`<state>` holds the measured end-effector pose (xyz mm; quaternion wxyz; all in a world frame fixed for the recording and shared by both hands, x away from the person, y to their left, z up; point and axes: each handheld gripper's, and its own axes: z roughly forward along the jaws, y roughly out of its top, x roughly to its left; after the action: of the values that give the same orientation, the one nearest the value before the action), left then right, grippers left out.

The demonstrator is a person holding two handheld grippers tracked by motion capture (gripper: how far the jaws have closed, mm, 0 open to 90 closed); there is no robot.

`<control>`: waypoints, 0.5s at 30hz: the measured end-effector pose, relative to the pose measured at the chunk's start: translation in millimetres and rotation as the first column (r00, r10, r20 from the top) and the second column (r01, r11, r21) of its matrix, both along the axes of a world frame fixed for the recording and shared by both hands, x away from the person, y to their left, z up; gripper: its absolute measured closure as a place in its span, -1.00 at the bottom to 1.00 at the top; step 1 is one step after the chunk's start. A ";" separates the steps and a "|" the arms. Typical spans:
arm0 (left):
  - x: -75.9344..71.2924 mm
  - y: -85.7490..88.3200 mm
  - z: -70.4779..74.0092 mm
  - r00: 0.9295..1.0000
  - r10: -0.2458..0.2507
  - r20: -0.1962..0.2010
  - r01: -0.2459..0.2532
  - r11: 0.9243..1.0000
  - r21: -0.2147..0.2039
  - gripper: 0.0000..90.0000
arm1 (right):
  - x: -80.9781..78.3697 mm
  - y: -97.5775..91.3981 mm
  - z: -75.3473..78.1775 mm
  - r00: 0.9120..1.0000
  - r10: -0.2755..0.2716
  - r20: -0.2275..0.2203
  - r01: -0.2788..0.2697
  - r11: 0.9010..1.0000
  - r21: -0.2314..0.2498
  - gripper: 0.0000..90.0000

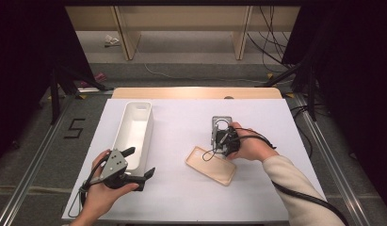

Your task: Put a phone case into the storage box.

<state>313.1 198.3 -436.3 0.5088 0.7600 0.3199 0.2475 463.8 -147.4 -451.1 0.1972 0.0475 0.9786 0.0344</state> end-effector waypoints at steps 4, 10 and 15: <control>0.1 -0.1 -0.1 1.000 -0.002 0.000 0.002 1.000 0.001 -0.91 | 0.3 3.3 -3.0 1.000 0.014 -0.007 -0.014 1.000 -0.024 -0.29; -0.1 -0.7 -0.1 1.000 -0.005 0.000 0.005 1.000 -0.001 -0.91 | -1.6 6.9 -5.6 0.999 0.040 -0.032 -0.041 0.999 -0.035 -0.03; -0.3 -1.1 -0.1 1.000 -0.006 -0.001 0.006 1.000 -0.001 -0.91 | -1.8 9.2 -5.3 0.997 0.061 -0.055 -0.064 0.996 -0.057 0.13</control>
<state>312.7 197.1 -436.5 0.5096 0.7609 0.3179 0.2455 462.0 -138.3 -456.3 0.1710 0.0120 0.9851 0.0106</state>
